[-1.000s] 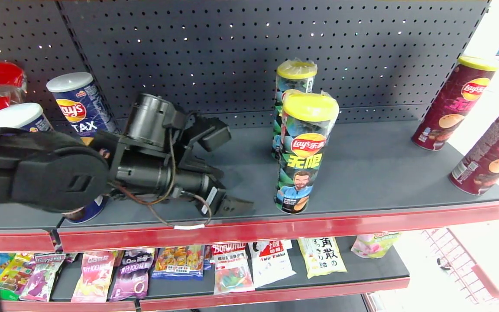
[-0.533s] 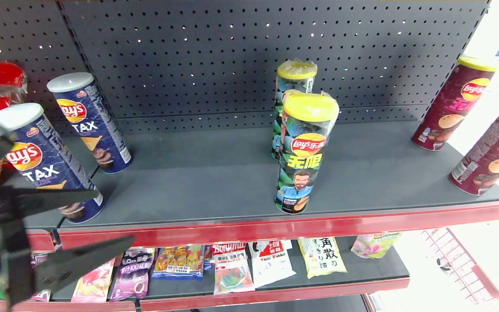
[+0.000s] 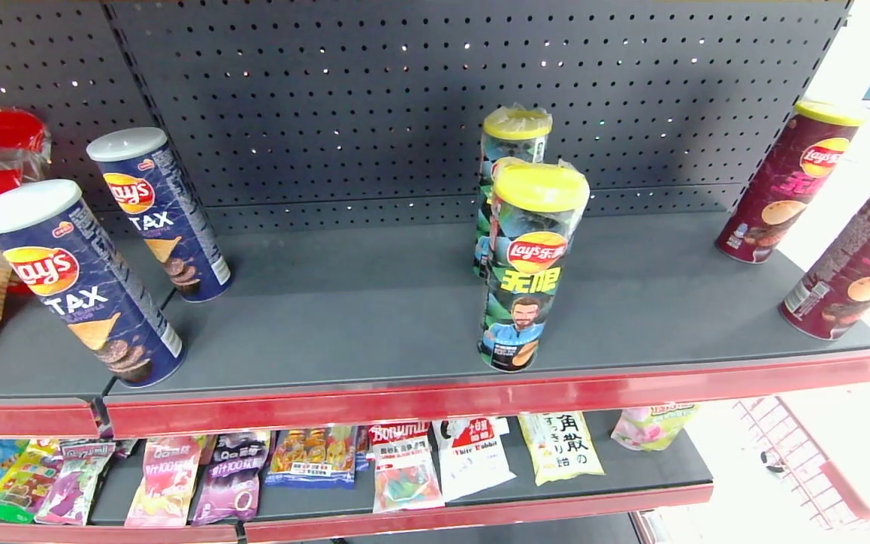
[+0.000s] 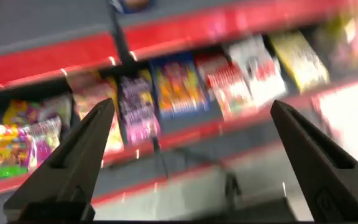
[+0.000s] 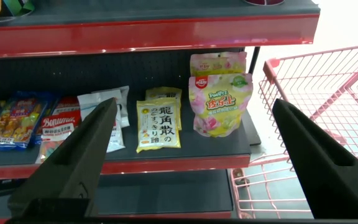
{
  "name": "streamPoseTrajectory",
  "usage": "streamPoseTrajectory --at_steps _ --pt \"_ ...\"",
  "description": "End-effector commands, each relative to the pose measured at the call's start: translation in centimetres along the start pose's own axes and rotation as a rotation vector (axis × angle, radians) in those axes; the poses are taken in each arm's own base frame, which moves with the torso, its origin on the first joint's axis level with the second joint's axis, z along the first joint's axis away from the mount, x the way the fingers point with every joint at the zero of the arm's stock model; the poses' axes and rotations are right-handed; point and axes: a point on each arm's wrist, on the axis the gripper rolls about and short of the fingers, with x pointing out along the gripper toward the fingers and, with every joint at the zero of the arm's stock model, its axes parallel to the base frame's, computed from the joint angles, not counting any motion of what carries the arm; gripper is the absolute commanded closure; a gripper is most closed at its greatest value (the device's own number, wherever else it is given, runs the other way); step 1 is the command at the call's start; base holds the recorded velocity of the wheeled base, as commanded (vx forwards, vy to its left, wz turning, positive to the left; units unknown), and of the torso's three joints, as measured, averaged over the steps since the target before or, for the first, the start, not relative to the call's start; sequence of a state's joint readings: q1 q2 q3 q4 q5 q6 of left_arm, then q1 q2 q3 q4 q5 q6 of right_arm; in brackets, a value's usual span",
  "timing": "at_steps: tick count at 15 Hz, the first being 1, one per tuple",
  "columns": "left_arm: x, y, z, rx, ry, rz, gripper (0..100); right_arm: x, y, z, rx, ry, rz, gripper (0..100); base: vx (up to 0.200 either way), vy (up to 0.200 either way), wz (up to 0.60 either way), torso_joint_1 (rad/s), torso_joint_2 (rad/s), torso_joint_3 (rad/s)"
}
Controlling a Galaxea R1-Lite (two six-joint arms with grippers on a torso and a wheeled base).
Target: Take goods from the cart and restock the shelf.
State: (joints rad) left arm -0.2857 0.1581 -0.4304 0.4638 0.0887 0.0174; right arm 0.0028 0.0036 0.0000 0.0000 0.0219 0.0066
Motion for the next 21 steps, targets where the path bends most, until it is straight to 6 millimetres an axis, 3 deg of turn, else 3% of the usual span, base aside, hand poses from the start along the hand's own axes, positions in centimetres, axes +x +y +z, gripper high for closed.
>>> streamPoseTrajectory --at_steps 1,2,3,6,12,14,16,17,19,21 --pt "1.8 -0.1 -3.1 -0.049 -0.164 0.044 0 0.0 0.0 0.0 0.000 -0.001 0.000 0 0.000 0.000 0.00 0.000 0.00 0.000" --pt "2.9 -0.3 -5.5 -0.016 -0.176 -0.024 0 0.0 0.0 0.0 -0.002 -0.001 0.000 0 0.000 0.000 0.00 0.000 0.00 0.000" --pt "3.4 -0.3 -6.1 -0.021 -0.176 -0.024 0 0.0 0.0 0.0 -0.002 -0.001 0.000 0 0.000 0.000 0.00 0.000 0.00 0.000" --pt "3.4 -0.3 -5.9 -0.091 -0.200 0.005 0 0.0 0.0 0.0 -0.004 -0.001 0.000 0 0.000 0.000 0.00 0.000 0.00 0.000" --pt "4.6 -0.5 -5.5 -0.130 -0.022 0.508 0 0.0 0.0 0.0 -0.004 -0.001 -0.002 0 0.000 0.000 0.00 0.000 0.00 0.000" --pt "4.2 -0.7 -5.6 -0.138 -0.084 0.465 0 0.0 0.0 0.0 -0.004 -0.001 0.000 0 0.000 0.000 0.00 0.000 0.00 0.000" --pt "3.5 -1.4 -6.0 -0.081 -0.201 0.163 0 0.0 0.0 0.0 -0.002 -0.001 0.000 0 0.000 0.000 0.00 0.000 0.00 0.000" --pt "3.5 -1.5 -6.0 -0.071 -0.204 0.116 0 0.0 0.0 0.0 0.000 -0.001 0.000 0 0.000 0.000 0.00 0.000 0.00 0.000" --pt "3.6 -1.5 -6.1 -0.054 -0.198 0.124 0 0.0 0.0 0.0 0.000 -0.001 0.000 0 0.000 0.000 0.00 0.000 0.00 0.000" --pt "3.8 -1.2 -6.6 -0.077 -0.184 0.270 0 0.0 0.0 0.0 -0.002 -0.001 0.000 0 0.000 0.000 0.00 0.000 0.00 0.000"
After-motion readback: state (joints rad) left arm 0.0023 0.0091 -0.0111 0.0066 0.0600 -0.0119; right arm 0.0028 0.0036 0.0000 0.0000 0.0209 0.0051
